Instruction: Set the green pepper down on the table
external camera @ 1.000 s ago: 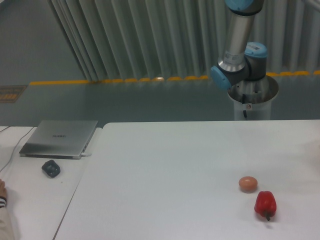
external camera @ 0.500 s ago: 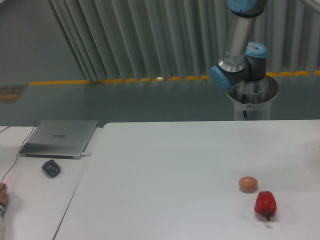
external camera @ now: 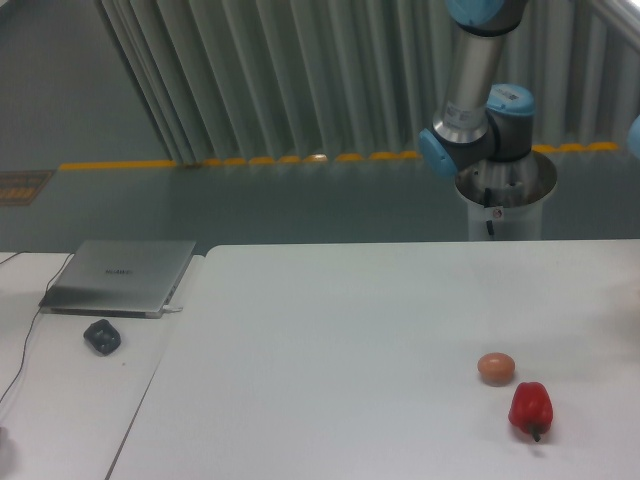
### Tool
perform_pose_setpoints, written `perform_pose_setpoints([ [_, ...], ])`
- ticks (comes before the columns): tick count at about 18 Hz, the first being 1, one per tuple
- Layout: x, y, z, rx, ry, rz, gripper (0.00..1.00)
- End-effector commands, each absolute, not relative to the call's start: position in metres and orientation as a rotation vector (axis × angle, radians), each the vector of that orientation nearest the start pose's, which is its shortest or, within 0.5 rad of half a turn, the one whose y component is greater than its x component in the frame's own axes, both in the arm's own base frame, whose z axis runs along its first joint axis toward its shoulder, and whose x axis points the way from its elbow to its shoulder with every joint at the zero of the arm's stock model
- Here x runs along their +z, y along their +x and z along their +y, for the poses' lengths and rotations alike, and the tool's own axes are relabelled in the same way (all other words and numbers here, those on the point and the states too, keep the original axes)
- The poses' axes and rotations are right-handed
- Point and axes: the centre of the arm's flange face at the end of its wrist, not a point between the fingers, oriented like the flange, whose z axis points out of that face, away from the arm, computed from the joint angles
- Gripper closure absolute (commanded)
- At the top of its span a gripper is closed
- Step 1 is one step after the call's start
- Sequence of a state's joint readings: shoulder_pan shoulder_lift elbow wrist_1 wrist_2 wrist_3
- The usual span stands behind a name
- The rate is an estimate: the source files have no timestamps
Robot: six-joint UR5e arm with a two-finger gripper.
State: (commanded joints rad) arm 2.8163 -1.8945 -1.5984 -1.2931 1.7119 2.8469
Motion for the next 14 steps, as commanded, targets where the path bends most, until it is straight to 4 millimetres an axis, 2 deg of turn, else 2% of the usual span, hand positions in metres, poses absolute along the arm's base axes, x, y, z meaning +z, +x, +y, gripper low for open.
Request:
perform_pose_setpoints([
  [5, 0.318, -0.526, 0.298, -0.229, -2.21, 2.346, 0.0],
  [9, 0.306, -0.518, 0.299, -0.269, -2.19, 2.348, 0.0],
  [12, 0.307, -0.529, 0.285, -0.265, -2.16, 2.369, 0.0],
  [14, 0.306, -0.529, 0.285, -0.265, -2.16, 2.369, 0.0],
])
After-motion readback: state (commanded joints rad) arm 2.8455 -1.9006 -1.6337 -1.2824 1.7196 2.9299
